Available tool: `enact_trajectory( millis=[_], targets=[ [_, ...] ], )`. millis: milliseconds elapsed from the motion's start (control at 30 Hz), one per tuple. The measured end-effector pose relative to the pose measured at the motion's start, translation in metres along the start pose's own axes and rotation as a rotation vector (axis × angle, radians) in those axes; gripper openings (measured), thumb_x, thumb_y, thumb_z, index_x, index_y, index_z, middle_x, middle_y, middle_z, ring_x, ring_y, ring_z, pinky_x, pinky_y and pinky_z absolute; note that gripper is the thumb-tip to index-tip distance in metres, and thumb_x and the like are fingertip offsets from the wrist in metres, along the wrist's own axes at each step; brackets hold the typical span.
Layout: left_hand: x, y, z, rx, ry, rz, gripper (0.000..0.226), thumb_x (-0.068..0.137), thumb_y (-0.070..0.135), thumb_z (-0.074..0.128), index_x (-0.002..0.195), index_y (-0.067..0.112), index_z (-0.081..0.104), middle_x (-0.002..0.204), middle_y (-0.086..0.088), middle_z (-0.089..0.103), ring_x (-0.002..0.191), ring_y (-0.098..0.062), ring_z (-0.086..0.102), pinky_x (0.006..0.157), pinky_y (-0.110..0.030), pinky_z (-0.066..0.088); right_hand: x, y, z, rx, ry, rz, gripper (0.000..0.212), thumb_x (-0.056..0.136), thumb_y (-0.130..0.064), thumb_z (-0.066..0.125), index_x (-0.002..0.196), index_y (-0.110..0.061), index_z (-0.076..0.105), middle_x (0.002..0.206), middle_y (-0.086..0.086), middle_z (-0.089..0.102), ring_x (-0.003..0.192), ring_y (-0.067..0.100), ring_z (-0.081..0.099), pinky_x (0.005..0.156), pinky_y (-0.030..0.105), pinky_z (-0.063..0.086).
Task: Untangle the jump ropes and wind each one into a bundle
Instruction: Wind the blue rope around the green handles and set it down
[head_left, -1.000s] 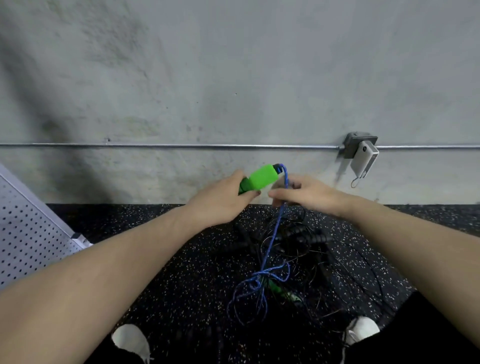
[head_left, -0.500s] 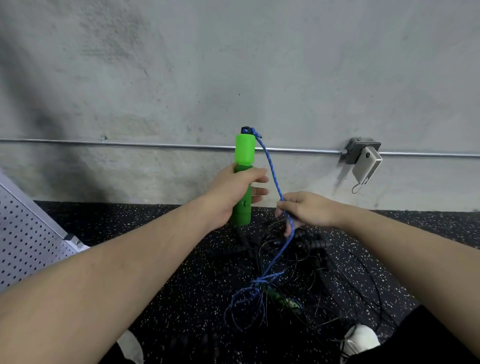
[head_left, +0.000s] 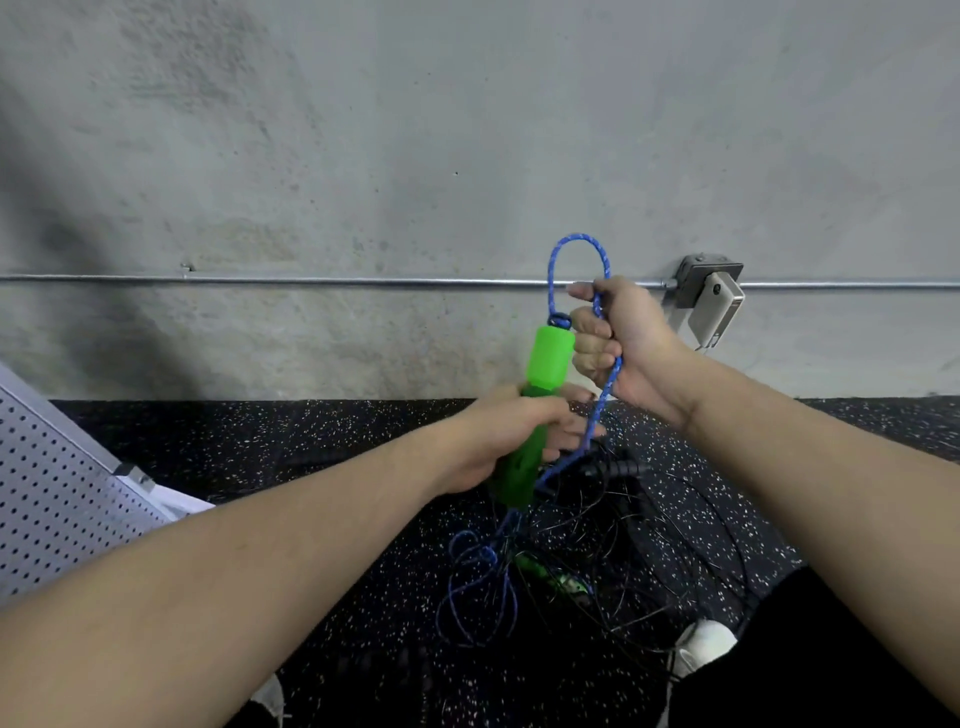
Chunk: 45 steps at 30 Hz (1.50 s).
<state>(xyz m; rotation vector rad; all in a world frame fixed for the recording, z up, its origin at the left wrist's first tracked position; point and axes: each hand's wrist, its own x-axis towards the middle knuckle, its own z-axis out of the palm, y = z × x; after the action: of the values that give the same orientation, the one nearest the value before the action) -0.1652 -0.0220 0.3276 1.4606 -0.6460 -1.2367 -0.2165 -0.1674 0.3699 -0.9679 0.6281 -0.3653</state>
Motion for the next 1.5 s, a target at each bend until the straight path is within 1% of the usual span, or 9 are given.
enact_trajectory(
  millis=[167,267,433,600,733,833,1133,1367,1500],
  targets=[
    [0.003,0.000,0.003,-0.012,0.006,0.005,0.009,0.099,0.007,0.061,0.095,0.015,0.060,0.078,-0.002,0.068,0.069,-0.022,0.072,0.074,-0.036,0.056,0.008,-0.002,-0.013,0.005,0.154,-0.009,0.025,0.101,-0.021,0.031,0.103,-0.017,0.056,0.048,-0.005,0.031,0.032,0.007,0.022,0.033,0.013,0.021],
    [0.005,0.007,-0.001,-0.110,0.112,0.070,0.008,0.098,0.008,0.063,0.094,0.013,0.058,0.072,-0.001,0.066,0.064,-0.023,0.071,0.065,-0.039,0.056,0.009,0.003,-0.022,-0.181,0.132,0.073,0.051,0.106,-0.048,0.021,0.111,-0.014,0.059,0.071,0.004,0.063,0.045,0.014,0.055,0.042,0.017,0.045],
    [0.008,0.025,-0.012,-0.243,0.291,0.133,0.006,0.097,0.008,0.063,0.094,0.013,0.061,0.077,-0.004,0.067,0.060,-0.024,0.069,0.052,-0.039,0.061,0.000,0.019,-0.026,-0.437,-0.130,0.189,0.071,0.102,-0.063,0.008,0.116,-0.016,0.060,0.084,0.007,0.074,0.073,0.020,0.073,0.088,0.047,0.055],
    [0.005,0.042,-0.028,-0.378,0.365,0.196,0.006,0.099,0.007,0.059,0.094,0.010,0.058,0.079,-0.004,0.066,0.060,-0.023,0.071,0.050,-0.041,0.061,-0.015,0.038,-0.023,-1.006,-0.515,0.191,0.069,0.100,-0.065,0.007,0.119,-0.030,0.064,0.116,-0.009,0.073,0.113,0.014,0.066,0.104,0.042,0.047],
    [0.001,0.047,-0.040,-0.464,0.456,0.236,0.003,0.100,0.006,0.055,0.098,0.009,0.055,0.081,-0.005,0.064,0.058,-0.021,0.071,0.050,-0.039,0.060,-0.012,0.038,-0.021,-0.970,-0.546,0.155,0.071,0.100,-0.065,0.013,0.111,-0.018,0.066,0.110,0.003,0.075,0.103,0.014,0.068,0.096,0.035,0.048],
    [-0.001,0.048,-0.058,-0.498,0.561,0.244,0.008,0.100,0.005,0.054,0.094,0.011,0.054,0.083,-0.005,0.063,0.057,-0.019,0.071,0.048,-0.035,0.058,-0.012,0.039,-0.025,-1.081,-0.476,0.059,0.044,0.108,-0.041,0.034,0.109,-0.007,0.062,0.079,0.007,0.071,0.087,0.025,0.069,0.090,0.038,0.055],
    [-0.014,0.031,-0.089,-0.566,0.594,0.075,0.004,0.100,0.008,0.054,0.104,0.006,0.054,0.085,-0.008,0.066,0.057,-0.025,0.073,0.047,-0.034,0.059,-0.012,0.029,-0.028,-1.094,-0.315,-0.243,0.030,0.096,-0.033,0.064,0.072,-0.019,0.051,0.058,0.006,0.053,0.051,0.012,0.057,0.051,0.012,0.037],
    [-0.026,0.020,-0.112,-0.271,0.875,0.071,0.035,0.096,0.016,0.065,0.120,0.018,0.040,0.094,-0.007,0.050,0.058,-0.017,0.050,0.042,-0.024,0.046,-0.015,0.021,-0.016,-1.088,-0.247,-0.333,0.033,0.089,-0.032,0.073,0.067,-0.020,0.051,0.058,0.004,0.043,0.042,0.006,0.035,0.044,0.016,0.032],
    [-0.034,0.018,-0.109,0.276,0.817,0.198,0.073,0.098,0.023,0.060,0.152,0.051,0.020,0.124,-0.005,0.033,0.077,-0.021,0.058,0.061,-0.031,0.056,-0.018,0.023,-0.003,-1.133,-0.322,-0.314,0.030,0.089,-0.034,0.073,0.072,-0.017,0.055,0.056,-0.001,0.041,0.044,0.007,0.032,0.045,0.017,0.031]
  ],
)
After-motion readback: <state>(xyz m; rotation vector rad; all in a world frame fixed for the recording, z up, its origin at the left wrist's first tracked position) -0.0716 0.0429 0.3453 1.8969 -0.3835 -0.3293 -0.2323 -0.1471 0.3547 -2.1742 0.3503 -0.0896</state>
